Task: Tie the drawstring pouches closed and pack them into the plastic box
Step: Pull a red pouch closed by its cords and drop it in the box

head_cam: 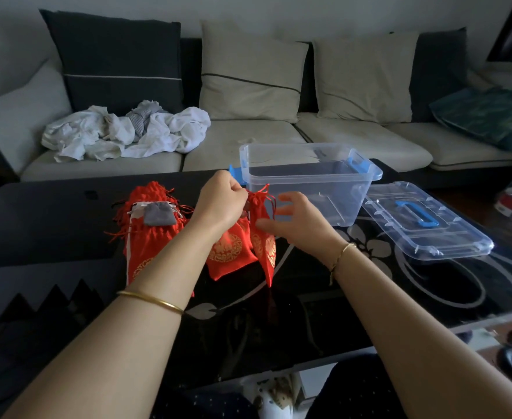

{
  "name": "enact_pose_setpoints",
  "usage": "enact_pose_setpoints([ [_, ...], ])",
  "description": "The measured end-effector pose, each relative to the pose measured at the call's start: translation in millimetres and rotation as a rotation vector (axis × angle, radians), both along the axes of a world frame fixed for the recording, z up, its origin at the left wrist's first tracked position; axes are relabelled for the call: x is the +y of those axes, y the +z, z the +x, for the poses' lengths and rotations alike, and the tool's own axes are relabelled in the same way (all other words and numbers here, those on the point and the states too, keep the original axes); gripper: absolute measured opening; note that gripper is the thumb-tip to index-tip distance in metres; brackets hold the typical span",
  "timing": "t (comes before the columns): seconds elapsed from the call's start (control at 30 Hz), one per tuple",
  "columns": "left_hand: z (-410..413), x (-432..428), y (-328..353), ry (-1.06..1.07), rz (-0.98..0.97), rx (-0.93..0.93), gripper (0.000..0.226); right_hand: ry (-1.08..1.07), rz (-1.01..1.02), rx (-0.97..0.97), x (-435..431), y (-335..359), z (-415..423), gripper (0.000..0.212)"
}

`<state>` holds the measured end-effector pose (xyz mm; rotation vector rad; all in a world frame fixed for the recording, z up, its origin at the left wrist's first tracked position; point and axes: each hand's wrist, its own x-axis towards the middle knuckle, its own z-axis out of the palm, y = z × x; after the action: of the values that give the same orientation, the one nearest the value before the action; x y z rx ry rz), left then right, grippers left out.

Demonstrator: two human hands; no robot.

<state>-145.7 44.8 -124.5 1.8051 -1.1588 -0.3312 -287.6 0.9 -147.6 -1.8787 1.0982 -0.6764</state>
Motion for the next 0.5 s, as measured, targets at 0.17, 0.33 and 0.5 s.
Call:
enact_pose_setpoints([
  [0.17, 0.4, -3.3, 1.8, 0.080, -0.043, 0.148, 0.036, -0.071, -0.029, 0.049, 8.9, 1.1, 4.7, 0.082],
  [0.33, -4.1, -8.1, 7.7, 0.051, -0.115, 0.500, 0.035, -0.093, -0.226, 0.294, 23.6, 0.8, 16.1, 0.065],
  [0.5, -4.0, -10.1, 17.4, 0.035, -0.164, 0.685, 0.031, -0.196, -0.385, 0.266, 15.4, 6.9, 13.8, 0.029],
])
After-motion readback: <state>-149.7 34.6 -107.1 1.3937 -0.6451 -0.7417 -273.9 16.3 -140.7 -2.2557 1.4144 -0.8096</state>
